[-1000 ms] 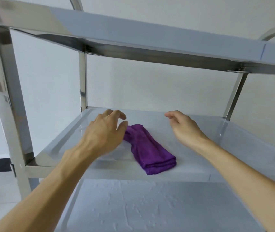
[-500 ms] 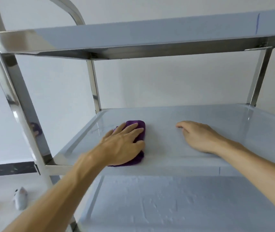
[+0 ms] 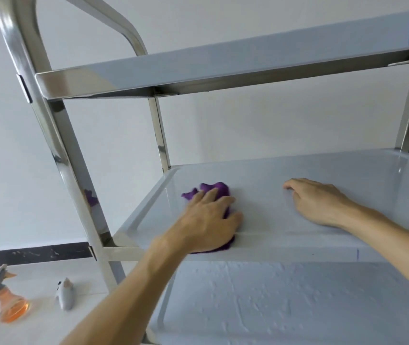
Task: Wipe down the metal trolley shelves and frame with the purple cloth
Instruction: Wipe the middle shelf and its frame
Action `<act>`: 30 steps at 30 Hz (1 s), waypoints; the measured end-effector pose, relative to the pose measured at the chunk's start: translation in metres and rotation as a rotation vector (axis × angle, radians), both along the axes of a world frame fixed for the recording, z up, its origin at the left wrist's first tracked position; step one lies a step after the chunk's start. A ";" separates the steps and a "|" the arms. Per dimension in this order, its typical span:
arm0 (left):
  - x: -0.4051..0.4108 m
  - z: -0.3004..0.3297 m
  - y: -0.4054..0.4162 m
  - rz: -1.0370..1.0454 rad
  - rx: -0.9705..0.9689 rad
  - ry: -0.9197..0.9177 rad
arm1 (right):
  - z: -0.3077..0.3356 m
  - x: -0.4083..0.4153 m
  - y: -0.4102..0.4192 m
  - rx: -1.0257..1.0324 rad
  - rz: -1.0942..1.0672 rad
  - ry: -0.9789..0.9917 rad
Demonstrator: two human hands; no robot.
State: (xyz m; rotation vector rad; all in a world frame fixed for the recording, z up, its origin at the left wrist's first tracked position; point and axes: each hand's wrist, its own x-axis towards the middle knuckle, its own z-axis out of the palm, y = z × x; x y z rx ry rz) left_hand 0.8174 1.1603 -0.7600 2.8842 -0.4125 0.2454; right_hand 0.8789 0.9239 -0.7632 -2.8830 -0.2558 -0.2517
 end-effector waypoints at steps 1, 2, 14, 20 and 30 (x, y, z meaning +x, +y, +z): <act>-0.002 -0.002 -0.004 -0.031 0.006 0.006 | 0.000 -0.001 0.000 0.004 0.008 0.000; -0.003 -0.003 -0.003 -0.046 0.002 0.021 | 0.000 -0.001 -0.001 0.008 0.019 -0.004; 0.056 0.007 0.087 0.406 -0.040 0.069 | 0.000 -0.014 0.010 -0.054 0.153 0.123; 0.051 -0.002 0.019 0.160 -0.044 0.010 | -0.005 -0.011 0.007 -0.114 0.288 0.139; 0.112 0.013 0.091 0.440 -0.091 0.103 | -0.007 -0.018 0.010 -0.196 0.330 0.192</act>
